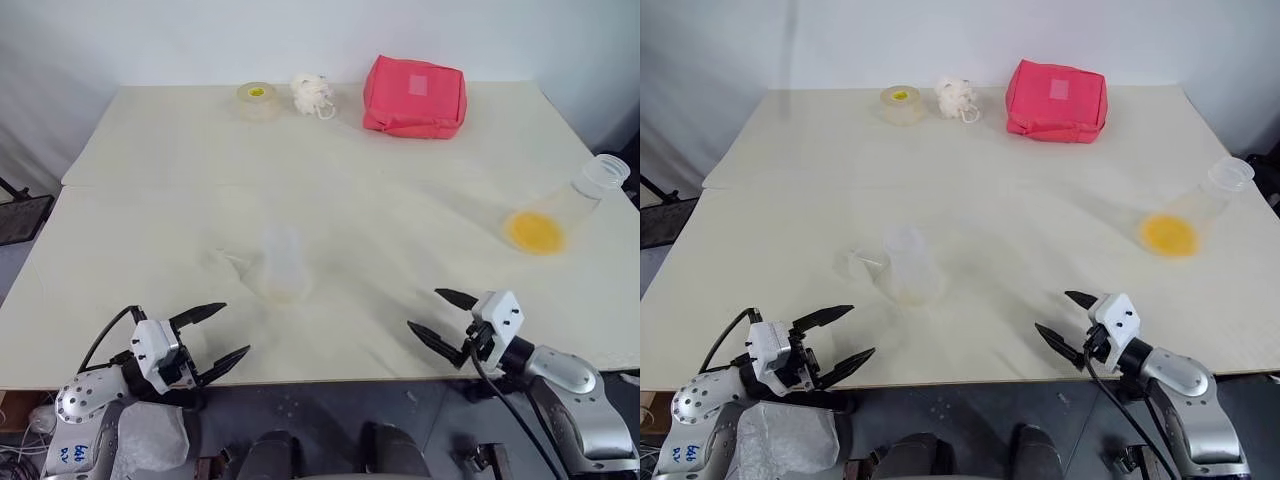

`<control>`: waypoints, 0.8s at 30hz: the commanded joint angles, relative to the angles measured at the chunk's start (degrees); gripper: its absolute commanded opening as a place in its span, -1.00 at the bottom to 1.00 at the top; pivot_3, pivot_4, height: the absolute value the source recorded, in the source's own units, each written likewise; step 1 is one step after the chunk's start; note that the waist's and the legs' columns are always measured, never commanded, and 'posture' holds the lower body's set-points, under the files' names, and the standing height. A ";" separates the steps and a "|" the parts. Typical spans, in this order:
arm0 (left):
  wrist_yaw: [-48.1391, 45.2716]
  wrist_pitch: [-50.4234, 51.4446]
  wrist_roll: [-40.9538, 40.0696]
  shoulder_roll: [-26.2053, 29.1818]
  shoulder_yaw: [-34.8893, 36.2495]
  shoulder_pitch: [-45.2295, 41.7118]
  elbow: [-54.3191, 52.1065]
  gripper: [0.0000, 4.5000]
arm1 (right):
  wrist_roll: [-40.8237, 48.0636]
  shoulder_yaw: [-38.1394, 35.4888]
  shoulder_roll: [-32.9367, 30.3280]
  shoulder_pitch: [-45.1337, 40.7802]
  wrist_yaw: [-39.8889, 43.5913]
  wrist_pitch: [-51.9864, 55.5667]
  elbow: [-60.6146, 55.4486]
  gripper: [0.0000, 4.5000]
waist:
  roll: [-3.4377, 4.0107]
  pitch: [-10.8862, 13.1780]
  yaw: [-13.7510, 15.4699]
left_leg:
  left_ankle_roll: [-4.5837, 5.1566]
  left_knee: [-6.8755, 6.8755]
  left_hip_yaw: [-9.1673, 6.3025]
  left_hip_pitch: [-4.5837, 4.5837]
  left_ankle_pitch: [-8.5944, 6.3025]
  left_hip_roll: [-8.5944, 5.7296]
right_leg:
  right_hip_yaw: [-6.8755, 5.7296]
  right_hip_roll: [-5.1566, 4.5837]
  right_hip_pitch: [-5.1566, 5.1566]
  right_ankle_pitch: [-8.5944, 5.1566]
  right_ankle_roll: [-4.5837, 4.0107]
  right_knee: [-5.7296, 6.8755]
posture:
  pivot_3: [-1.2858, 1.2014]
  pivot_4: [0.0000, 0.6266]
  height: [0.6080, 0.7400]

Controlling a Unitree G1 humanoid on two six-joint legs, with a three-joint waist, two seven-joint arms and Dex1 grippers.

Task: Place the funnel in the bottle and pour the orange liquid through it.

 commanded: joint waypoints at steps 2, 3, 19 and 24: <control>-1.25 0.81 -2.28 1.05 0.64 0.77 -2.51 1.00 | 1.27 -1.05 -0.62 -1.29 -0.03 1.09 -1.83 0.99 | 0.00 0.00 0.05 | 0.00 0.00 0.00 0.00 0.00 -0.01 | 0.00 -0.01 0.00 0.00 0.00 0.00 | 0.03 -0.52 1.00; -0.76 1.57 -2.40 1.03 0.74 0.85 -3.06 1.00 | 1.26 -0.92 -0.59 -1.45 -0.05 1.31 -1.92 0.99 | 0.00 0.00 0.04 | 0.00 0.00 0.00 0.00 0.00 0.00 | 0.00 0.00 0.00 0.00 0.00 0.00 | 0.03 -0.52 1.00; 11.76 9.97 -4.30 -0.30 8.11 6.34 -15.19 1.00 | 0.77 0.36 -1.10 -5.33 2.84 2.56 1.11 0.99 | -0.02 0.01 0.01 | 0.00 0.00 -0.02 0.01 0.00 0.00 | 0.01 0.00 0.02 0.00 0.00 -0.03 | 0.03 -0.52 1.00; 10.29 10.26 -5.76 2.08 11.52 8.00 -16.82 1.00 | 0.91 0.36 -1.21 -7.65 4.55 2.12 3.65 0.99 | -0.03 0.02 0.04 | 0.00 0.01 -0.03 0.00 0.00 0.01 | 0.00 -0.01 0.03 0.00 0.00 -0.05 | 0.03 -0.52 1.00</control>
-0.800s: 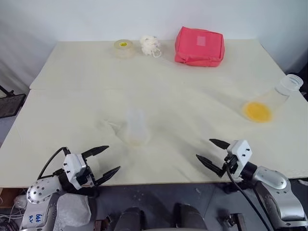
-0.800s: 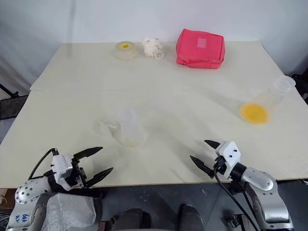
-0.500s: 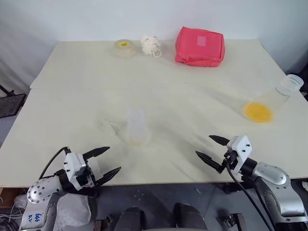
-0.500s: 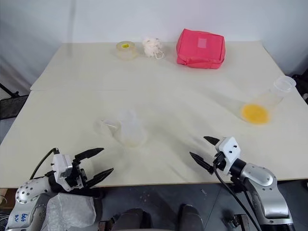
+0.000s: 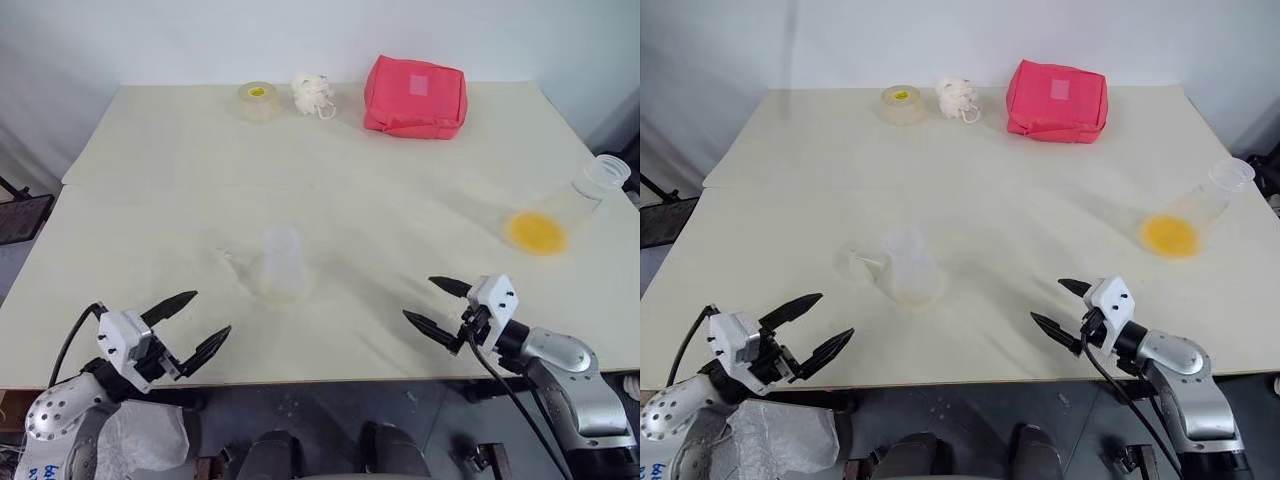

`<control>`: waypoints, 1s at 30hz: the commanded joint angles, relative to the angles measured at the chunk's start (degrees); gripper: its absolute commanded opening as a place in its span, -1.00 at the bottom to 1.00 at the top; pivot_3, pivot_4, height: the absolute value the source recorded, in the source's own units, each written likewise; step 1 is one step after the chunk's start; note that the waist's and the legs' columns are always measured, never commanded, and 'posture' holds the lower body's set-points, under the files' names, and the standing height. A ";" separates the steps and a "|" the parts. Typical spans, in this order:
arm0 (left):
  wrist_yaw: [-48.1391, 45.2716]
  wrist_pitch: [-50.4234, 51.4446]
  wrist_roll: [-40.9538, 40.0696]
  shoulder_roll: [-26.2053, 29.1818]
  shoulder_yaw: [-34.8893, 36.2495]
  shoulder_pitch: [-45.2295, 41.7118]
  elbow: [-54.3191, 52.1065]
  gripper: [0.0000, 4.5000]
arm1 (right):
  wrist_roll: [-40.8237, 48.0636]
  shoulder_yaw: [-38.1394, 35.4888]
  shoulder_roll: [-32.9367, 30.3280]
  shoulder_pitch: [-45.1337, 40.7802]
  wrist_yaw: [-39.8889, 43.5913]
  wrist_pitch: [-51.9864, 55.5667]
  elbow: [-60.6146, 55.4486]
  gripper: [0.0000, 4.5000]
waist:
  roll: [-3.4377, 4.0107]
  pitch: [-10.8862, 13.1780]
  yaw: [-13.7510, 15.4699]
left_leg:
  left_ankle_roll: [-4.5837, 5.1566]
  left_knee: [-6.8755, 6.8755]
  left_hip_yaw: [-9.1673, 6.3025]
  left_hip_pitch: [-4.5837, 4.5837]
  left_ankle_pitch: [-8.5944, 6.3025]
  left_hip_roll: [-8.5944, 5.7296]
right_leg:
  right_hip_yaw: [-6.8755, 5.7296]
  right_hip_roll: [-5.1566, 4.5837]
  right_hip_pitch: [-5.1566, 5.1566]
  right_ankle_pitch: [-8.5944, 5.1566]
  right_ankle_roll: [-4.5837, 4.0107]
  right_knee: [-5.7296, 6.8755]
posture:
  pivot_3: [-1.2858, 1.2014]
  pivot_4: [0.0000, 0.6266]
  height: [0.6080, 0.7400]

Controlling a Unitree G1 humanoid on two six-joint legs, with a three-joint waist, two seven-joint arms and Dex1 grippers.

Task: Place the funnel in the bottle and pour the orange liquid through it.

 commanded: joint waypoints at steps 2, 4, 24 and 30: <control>-0.90 0.68 -2.29 2.46 2.89 0.29 -3.51 1.00 | 0.83 -0.38 -0.99 -1.13 1.84 -0.91 0.23 0.99 | 0.00 0.00 0.01 | 0.00 -0.01 -0.02 0.00 0.00 0.00 | -0.01 0.00 0.00 0.00 0.00 0.01 | 0.03 -0.52 1.00; -0.65 1.71 -3.33 3.18 2.73 -1.90 -4.58 1.00 | 1.17 -0.47 -1.13 -1.53 2.62 -0.60 0.18 0.99 | 0.00 0.00 0.05 | 0.00 -0.01 -0.02 0.00 0.00 -0.01 | 0.00 -0.01 0.00 0.00 0.00 0.00 | 0.03 -0.52 1.00; -2.28 8.50 2.57 2.10 -15.25 -31.82 7.66 1.00 | 3.50 -0.80 -0.41 -1.74 1.25 2.74 -6.78 0.99 | -0.04 0.03 0.20 | -0.04 0.04 -0.03 0.01 0.00 -0.16 | -0.07 0.10 0.05 0.01 0.03 0.03 | 0.03 -0.52 1.00; -3.00 6.21 4.62 0.23 -17.00 -35.80 12.35 1.00 | 3.59 -1.16 -0.21 0.32 -0.55 2.76 -8.79 0.99 | -0.09 0.06 0.05 | -0.05 0.04 -0.02 0.00 0.00 -0.23 | -0.11 0.13 0.06 0.02 0.04 0.02 | 0.03 -0.52 1.00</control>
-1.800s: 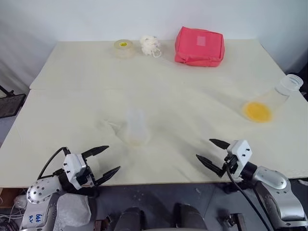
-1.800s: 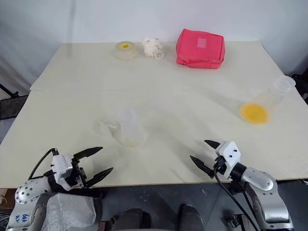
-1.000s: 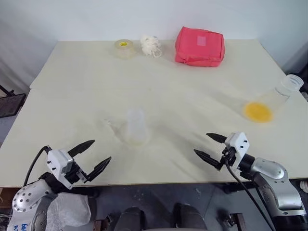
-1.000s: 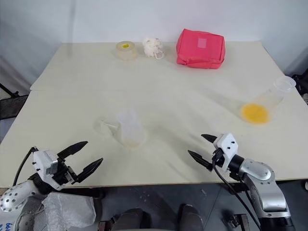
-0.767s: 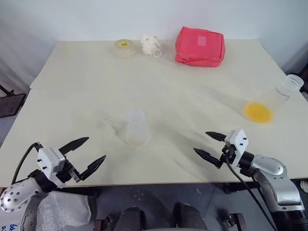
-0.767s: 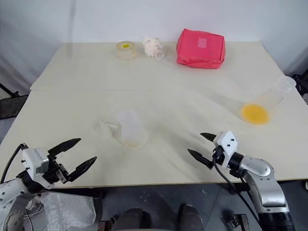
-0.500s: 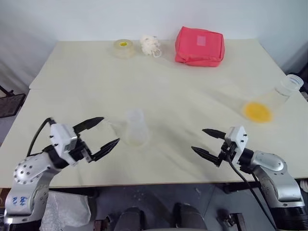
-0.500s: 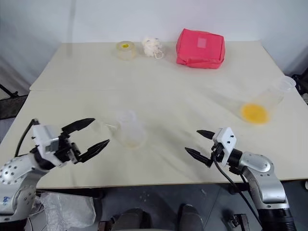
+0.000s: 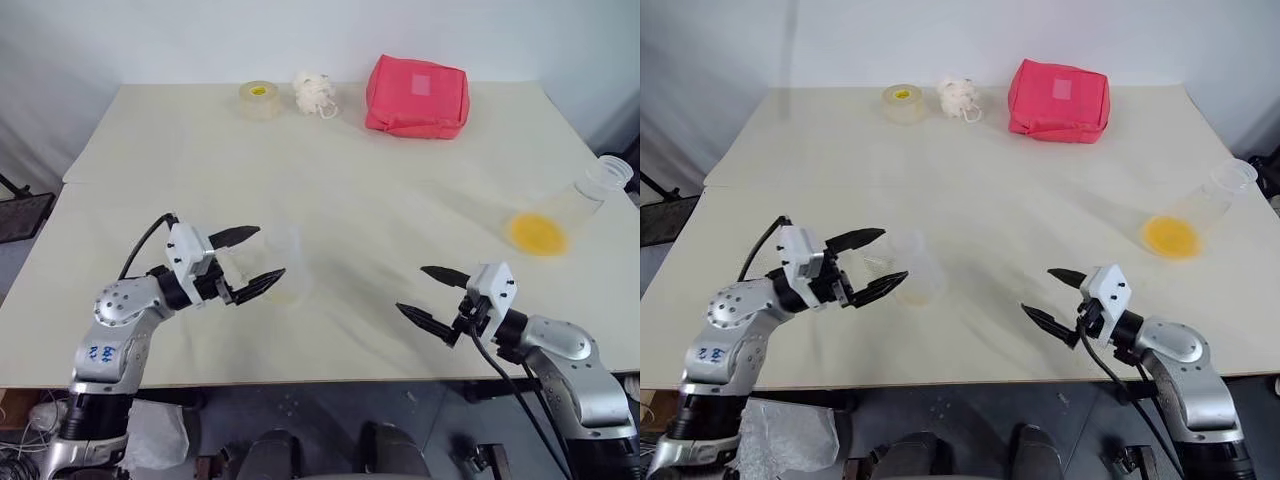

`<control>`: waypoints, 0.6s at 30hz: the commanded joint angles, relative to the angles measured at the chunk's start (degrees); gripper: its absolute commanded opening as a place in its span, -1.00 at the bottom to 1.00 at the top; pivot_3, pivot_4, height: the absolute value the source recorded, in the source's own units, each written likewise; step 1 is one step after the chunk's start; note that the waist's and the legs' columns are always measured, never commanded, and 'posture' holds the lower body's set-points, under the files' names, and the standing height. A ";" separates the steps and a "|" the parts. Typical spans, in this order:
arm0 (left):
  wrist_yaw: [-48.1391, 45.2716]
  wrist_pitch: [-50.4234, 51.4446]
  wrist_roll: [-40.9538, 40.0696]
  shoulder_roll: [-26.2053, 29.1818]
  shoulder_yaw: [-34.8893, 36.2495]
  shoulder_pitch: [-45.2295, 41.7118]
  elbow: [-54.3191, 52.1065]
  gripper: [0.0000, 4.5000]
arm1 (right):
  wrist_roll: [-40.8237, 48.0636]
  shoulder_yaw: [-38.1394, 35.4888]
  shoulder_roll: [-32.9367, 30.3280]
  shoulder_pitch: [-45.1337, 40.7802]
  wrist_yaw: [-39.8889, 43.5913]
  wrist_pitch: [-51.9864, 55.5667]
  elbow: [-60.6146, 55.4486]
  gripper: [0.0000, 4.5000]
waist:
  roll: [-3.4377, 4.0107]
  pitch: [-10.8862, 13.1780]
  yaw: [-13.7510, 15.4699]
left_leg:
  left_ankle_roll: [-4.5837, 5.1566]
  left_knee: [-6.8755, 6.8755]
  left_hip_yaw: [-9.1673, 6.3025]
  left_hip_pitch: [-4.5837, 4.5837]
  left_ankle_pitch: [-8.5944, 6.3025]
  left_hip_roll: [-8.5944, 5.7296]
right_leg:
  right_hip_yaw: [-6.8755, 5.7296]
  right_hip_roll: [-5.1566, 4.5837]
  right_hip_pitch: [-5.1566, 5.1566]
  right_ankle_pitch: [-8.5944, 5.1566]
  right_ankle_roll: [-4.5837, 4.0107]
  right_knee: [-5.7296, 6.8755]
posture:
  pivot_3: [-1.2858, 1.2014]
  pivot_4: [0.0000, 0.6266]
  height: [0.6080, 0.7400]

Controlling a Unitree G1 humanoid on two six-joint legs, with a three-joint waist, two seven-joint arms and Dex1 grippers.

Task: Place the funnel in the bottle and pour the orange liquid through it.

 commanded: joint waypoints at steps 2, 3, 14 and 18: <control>-0.62 -0.89 0.21 -0.95 -0.45 -2.31 1.34 0.82 | 0.92 -1.19 0.02 0.67 -1.30 -0.09 -3.26 1.00 | -0.01 0.00 -0.02 | -0.01 -0.01 0.00 0.01 0.01 0.01 | -0.01 0.01 -0.01 0.00 0.00 0.01 | 0.03 -0.52 1.00; -0.86 -0.48 -0.22 -1.25 -0.53 -2.80 1.70 0.73 | 0.89 -1.21 0.01 0.75 -1.49 -0.13 -3.32 1.00 | -0.02 0.01 -0.02 | -0.02 -0.01 0.00 0.01 0.01 0.01 | -0.02 0.02 -0.01 0.00 0.00 0.01 | 0.03 -0.52 1.00; -2.18 -0.40 1.09 -2.28 -2.26 -8.81 4.53 0.02 | 0.79 -1.55 -0.52 -0.55 -2.28 -0.34 -2.35 1.00 | -0.09 0.05 0.09 | -0.02 0.02 -0.02 0.00 0.01 0.00 | -0.01 0.00 0.00 0.01 0.01 0.01 | 0.03 -0.52 1.00; -2.36 -1.21 1.53 -3.06 -2.58 -13.68 7.55 0.02 | 0.85 -2.12 -1.01 -1.02 -2.00 -0.48 -1.88 1.00 | -0.11 0.06 0.13 | -0.02 0.06 -0.02 -0.03 0.01 -0.02 | -0.03 0.00 0.01 0.01 0.02 0.02 | 0.03 -0.52 1.00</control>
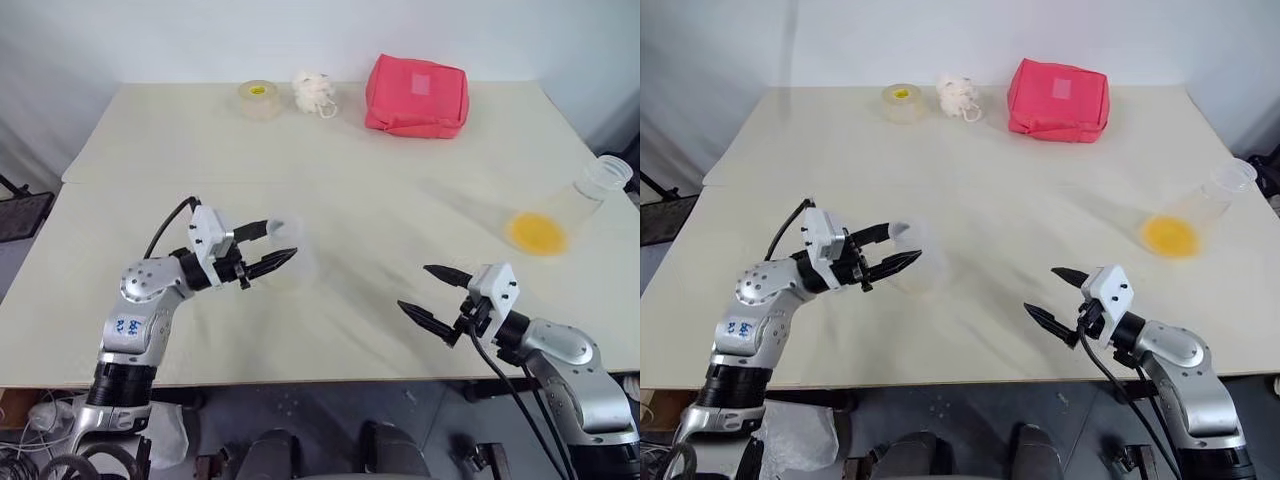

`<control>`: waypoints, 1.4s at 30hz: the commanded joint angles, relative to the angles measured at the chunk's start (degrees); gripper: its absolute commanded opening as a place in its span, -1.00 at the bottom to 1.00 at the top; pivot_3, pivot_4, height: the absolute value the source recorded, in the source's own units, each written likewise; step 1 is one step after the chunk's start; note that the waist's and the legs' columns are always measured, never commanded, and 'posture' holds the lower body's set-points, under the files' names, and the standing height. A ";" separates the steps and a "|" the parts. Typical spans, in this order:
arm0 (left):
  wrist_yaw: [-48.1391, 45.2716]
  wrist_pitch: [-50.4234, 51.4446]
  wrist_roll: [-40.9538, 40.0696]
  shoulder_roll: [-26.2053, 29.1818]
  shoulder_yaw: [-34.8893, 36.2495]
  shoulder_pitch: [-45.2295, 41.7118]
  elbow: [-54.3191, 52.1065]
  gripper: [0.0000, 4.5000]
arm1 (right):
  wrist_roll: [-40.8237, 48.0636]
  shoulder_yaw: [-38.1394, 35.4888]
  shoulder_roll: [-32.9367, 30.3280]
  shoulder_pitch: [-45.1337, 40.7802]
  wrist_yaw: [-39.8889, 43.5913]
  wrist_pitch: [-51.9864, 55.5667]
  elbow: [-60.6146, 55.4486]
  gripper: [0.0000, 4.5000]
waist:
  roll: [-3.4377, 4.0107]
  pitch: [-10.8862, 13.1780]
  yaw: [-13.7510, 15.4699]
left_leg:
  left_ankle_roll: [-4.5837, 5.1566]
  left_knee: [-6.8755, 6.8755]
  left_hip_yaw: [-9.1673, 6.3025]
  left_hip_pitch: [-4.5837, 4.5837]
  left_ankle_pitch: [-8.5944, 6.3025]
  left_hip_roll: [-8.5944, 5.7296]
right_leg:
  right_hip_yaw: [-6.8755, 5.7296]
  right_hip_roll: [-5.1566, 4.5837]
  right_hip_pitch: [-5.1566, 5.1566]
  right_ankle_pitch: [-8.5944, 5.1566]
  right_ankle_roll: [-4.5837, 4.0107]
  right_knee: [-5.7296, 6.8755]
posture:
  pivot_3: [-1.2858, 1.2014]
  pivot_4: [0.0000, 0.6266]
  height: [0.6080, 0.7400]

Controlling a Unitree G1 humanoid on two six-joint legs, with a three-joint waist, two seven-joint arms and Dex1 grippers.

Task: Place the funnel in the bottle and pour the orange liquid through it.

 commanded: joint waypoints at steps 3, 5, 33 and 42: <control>-1.83 -1.44 1.18 -1.45 -1.51 -7.33 4.07 0.02 | 1.22 -2.69 -1.69 -0.49 0.59 -0.36 -0.92 1.00 | -0.02 0.01 -0.02 | 0.00 -0.01 0.00 -0.01 0.00 0.00 | -0.04 0.01 0.00 0.01 0.01 -0.01 | 0.03 -0.52 1.00; -3.38 -2.44 1.89 -2.51 -2.85 -10.24 6.94 0.02 | 1.46 -3.19 -2.22 -0.57 0.96 -0.43 -0.56 1.00 | -0.04 0.02 0.04 | 0.00 0.00 0.01 -0.02 0.00 -0.01 | -0.07 0.01 0.00 0.01 0.02 -0.01 | 0.03 -0.52 1.00; -14.70 -12.06 11.89 -13.01 -9.88 -26.83 36.19 0.99 | 0.45 -5.42 0.74 5.77 -5.93 -1.99 -6.10 1.00 | -0.22 0.13 -0.02 | 0.00 0.03 0.35 -0.12 0.01 0.00 | -0.26 0.03 -0.01 0.02 0.04 -0.02 | 0.03 -0.52 1.00; -16.13 -7.46 12.02 -7.71 -8.32 -28.53 32.88 0.99 | 0.98 -4.65 -0.24 4.56 -3.83 -1.75 -4.73 1.00 | -0.23 0.14 -0.08 | 0.00 0.03 0.32 -0.13 0.01 0.00 | -0.26 0.03 -0.01 0.02 0.04 -0.01 | 0.03 -0.52 1.00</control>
